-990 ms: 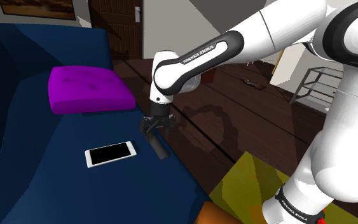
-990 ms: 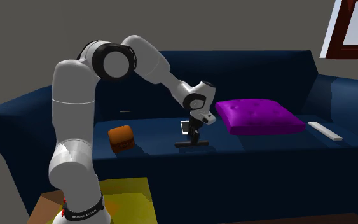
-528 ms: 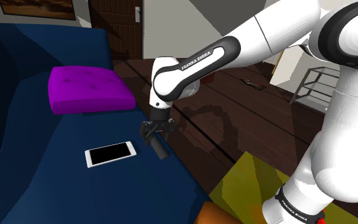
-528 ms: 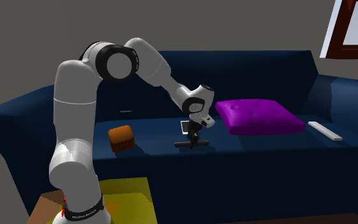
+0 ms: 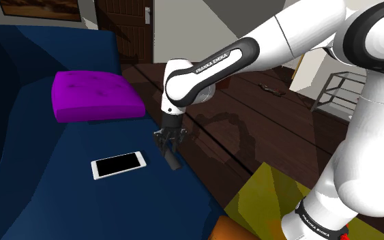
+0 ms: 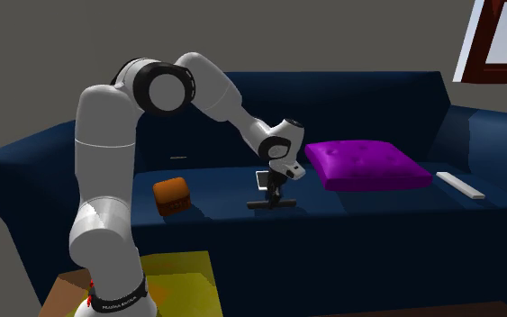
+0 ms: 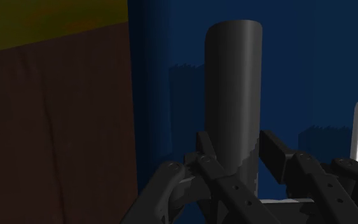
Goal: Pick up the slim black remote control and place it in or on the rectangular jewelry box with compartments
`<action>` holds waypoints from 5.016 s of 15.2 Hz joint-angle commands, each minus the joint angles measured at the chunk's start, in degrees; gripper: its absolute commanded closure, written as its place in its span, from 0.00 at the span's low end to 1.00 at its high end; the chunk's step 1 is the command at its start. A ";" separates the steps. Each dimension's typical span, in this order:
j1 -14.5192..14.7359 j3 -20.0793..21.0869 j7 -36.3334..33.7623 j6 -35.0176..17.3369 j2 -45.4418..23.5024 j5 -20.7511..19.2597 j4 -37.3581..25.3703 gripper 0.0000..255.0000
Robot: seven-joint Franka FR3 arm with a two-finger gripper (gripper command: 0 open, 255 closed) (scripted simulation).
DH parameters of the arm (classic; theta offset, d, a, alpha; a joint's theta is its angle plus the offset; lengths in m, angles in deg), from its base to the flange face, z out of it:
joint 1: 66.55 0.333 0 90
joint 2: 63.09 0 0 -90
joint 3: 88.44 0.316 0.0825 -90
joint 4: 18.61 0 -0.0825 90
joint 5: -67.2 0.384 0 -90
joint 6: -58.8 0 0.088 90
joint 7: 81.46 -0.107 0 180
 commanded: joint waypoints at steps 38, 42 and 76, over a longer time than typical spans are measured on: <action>-0.66 -0.03 -3.82 23.31 9.81 0.09 -13.45 1.00; -0.74 -0.09 -4.37 26.24 10.22 0.02 -16.03 1.00; 15.43 12.93 -24.33 29.27 58.01 20.29 21.20 1.00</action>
